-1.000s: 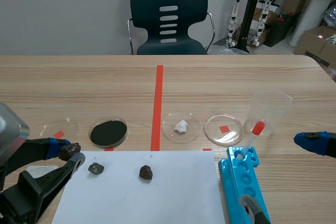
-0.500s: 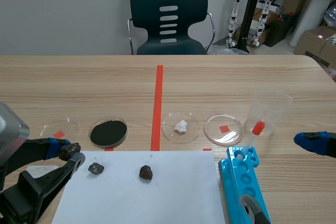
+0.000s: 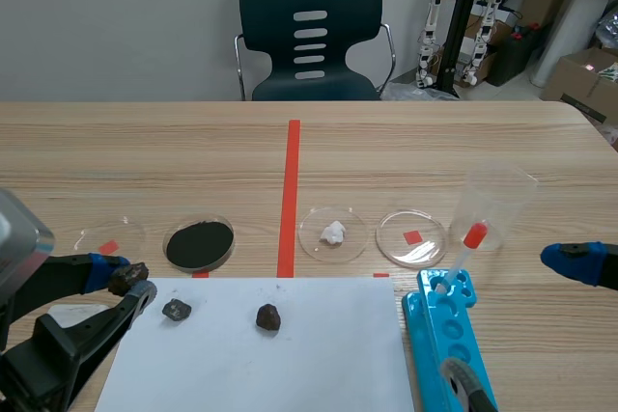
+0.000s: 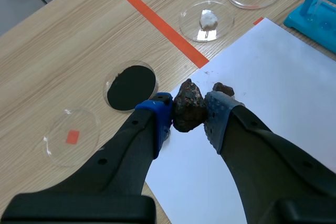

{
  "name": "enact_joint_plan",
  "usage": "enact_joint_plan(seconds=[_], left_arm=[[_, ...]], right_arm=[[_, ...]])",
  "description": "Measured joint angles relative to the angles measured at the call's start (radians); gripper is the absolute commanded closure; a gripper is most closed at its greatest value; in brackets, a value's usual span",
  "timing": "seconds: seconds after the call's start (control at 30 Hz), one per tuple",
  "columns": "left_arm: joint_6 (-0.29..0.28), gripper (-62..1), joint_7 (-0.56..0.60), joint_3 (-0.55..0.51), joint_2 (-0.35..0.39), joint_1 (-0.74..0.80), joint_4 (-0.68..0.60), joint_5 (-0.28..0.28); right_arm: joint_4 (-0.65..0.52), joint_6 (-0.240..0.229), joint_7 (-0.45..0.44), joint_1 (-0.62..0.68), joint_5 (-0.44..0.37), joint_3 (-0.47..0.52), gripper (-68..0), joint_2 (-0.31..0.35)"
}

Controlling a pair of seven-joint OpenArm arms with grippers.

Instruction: Rub the mineral on the streak plate

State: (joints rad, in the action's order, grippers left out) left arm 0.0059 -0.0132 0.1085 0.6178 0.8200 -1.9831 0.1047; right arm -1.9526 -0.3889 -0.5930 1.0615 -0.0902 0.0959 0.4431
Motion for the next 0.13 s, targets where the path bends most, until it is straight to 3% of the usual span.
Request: enact_joint_plan(seconds=[0.13], left_arm=[[0.0,-9.0,0.0,0.0,0.0,0.0,0.0,0.0]], right_arm=[[0.0,0.0,0.0,0.0,0.0,0.0,-65.3,0.0]])
